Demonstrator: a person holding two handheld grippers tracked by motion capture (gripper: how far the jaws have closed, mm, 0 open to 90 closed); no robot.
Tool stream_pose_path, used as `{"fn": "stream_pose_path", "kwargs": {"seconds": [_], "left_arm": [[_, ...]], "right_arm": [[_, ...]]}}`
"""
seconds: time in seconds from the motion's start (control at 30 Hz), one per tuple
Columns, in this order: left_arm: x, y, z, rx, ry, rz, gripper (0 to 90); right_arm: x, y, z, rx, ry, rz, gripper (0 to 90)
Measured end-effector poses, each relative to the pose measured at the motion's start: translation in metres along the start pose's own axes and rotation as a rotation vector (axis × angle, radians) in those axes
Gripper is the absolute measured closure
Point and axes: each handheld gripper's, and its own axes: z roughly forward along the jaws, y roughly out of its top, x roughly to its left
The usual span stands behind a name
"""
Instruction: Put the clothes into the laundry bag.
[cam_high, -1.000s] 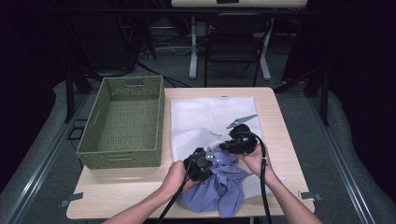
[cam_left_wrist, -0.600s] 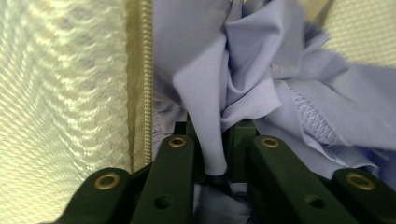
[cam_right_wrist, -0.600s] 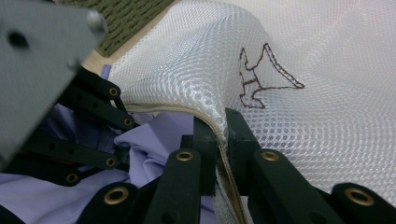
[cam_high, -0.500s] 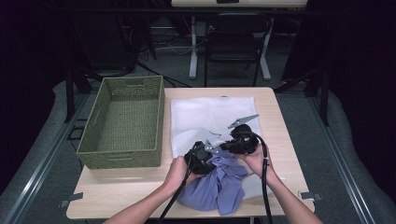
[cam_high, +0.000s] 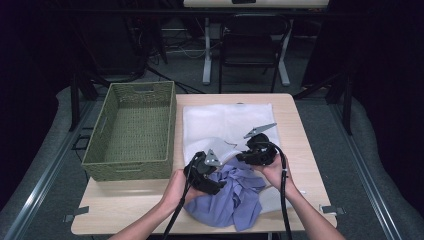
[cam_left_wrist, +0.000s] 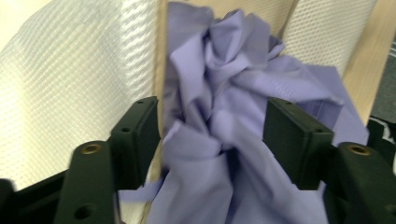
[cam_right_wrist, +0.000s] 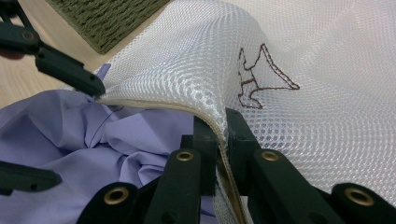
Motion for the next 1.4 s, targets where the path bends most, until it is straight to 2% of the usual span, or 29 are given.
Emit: {"fn": "stream_pose_path", "kwargs": {"seconds": [0.07, 0.17, 0.37, 0.6, 0.7, 0.83, 0.9, 1.0, 1.13, 1.2, 1.27, 1.33, 1.4], "left_arm": [[0.002, -0.005, -0.003, 0.004, 0.017, -0.01, 32.5], [0.004, -0.012, -0.006, 0.013, 0.019, -0.036, 30.0], [0.003, -0.027, -0.009, 0.058, 0.024, -0.054, 25.9], [0.003, -0.04, -0.005, 0.113, -0.011, -0.059, 25.5], [0.002, -0.042, 0.002, 0.14, -0.002, -0.057, 35.2], [0.003, -0.044, 0.01, 0.133, -0.014, -0.052, 58.9], [0.001, -0.042, 0.012, 0.135, -0.01, -0.034, 72.4], [-0.002, -0.037, 0.015, 0.129, -0.013, -0.011, 85.2], [-0.009, -0.023, 0.019, 0.093, -0.024, 0.022, 88.5], [-0.012, -0.013, 0.022, 0.071, -0.015, 0.039, 88.6], [-0.012, -0.002, 0.025, 0.033, 0.017, 0.052, 88.6], [-0.011, 0.007, 0.028, 0.004, 0.018, 0.043, 88.6], [-0.011, 0.014, 0.032, -0.008, 0.037, 0.049, 88.5]], "right_arm": [[0.0, 0.0, 0.0, 0.002, -0.001, 0.0, 85.4], [-0.001, 0.0, 0.0, 0.003, -0.002, -0.001, 85.5], [0.0, -0.001, 0.002, 0.011, -0.004, -0.001, 85.4], [0.001, -0.002, 0.003, 0.013, -0.008, -0.005, 85.5], [0.001, -0.002, 0.003, 0.013, -0.008, -0.003, 85.4], [0.002, -0.002, 0.003, 0.015, -0.007, -0.004, 85.4], [0.003, -0.002, 0.003, 0.015, -0.007, -0.006, 85.4], [0.003, -0.002, 0.002, 0.009, -0.007, -0.006, 85.4], [0.003, 0.0, 0.001, -0.002, -0.002, -0.008, 85.5], [0.004, 0.001, -0.001, -0.01, 0.003, -0.004, 85.6], [0.003, 0.003, -0.003, -0.024, 0.008, 0.0, 85.6], [0.003, 0.004, -0.007, -0.04, 0.009, 0.003, 85.6], [0.002, 0.004, -0.011, -0.049, 0.009, 0.007, 85.6]]}}
